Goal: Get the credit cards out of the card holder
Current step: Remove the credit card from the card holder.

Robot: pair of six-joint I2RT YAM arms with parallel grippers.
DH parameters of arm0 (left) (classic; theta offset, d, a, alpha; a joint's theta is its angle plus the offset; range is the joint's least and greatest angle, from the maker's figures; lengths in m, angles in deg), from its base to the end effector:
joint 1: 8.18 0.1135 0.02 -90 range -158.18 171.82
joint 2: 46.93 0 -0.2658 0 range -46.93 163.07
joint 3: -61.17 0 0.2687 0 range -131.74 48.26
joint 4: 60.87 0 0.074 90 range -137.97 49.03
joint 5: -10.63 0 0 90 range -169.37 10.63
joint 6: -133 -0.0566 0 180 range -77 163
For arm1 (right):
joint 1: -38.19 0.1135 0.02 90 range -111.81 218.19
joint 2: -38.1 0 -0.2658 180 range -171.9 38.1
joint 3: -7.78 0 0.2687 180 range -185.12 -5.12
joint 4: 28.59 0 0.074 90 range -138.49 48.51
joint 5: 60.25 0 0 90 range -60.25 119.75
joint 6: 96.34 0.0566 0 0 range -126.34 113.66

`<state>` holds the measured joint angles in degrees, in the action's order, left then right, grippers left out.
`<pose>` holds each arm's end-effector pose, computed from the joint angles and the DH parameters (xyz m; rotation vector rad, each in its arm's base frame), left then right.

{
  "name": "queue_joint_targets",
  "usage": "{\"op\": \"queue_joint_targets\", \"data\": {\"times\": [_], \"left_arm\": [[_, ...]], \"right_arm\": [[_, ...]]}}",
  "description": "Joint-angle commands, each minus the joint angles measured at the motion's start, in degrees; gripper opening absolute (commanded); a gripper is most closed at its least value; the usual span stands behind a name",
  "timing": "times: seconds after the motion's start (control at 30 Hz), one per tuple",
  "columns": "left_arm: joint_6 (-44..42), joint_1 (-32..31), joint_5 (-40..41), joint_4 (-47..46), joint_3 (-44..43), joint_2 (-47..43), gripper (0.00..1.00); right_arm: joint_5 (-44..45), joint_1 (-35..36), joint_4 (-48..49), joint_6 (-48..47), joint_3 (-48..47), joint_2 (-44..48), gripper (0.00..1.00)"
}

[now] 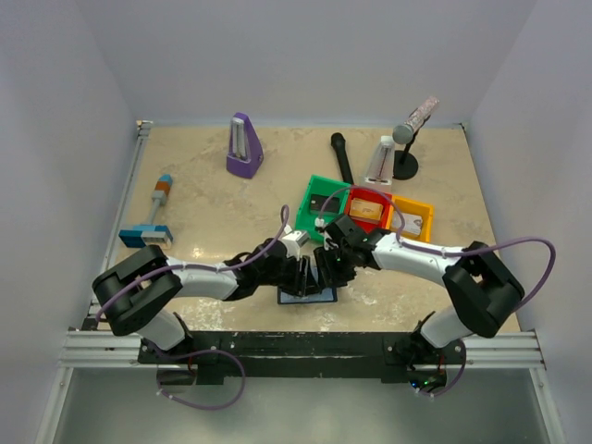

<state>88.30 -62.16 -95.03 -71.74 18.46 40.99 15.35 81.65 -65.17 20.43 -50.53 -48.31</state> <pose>0.1674 -0.2563 0.1159 0.3611 2.4185 -1.1983 0.2048 0.2135 0.1358 -0.4935 2.8071 0.6625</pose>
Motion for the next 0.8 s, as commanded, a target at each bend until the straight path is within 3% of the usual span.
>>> {"op": "queue_joint_targets", "data": {"times": [0.0, 0.33, 0.47, 0.77], "left_arm": [[-1.44, -0.52, -1.30, -3.39, -2.80, 0.23, 0.47], [-2.84, -0.69, -0.69, -2.16, -3.95, -1.87, 0.47], [-3.29, -0.69, -1.04, -2.07, -4.83, -1.17, 0.47], [-4.69, -0.69, -1.83, -1.11, -9.13, -0.11, 0.48]], "right_arm": [[3.14, -0.13, -1.98, 0.48, 0.06, 3.09, 0.44], [5.51, -0.75, -3.83, 0.66, 0.14, 6.51, 0.50], [4.99, -0.75, -2.77, 1.45, 1.20, 9.24, 0.57], [7.54, -1.10, -4.09, 2.50, 2.51, 13.72, 0.58]]}}
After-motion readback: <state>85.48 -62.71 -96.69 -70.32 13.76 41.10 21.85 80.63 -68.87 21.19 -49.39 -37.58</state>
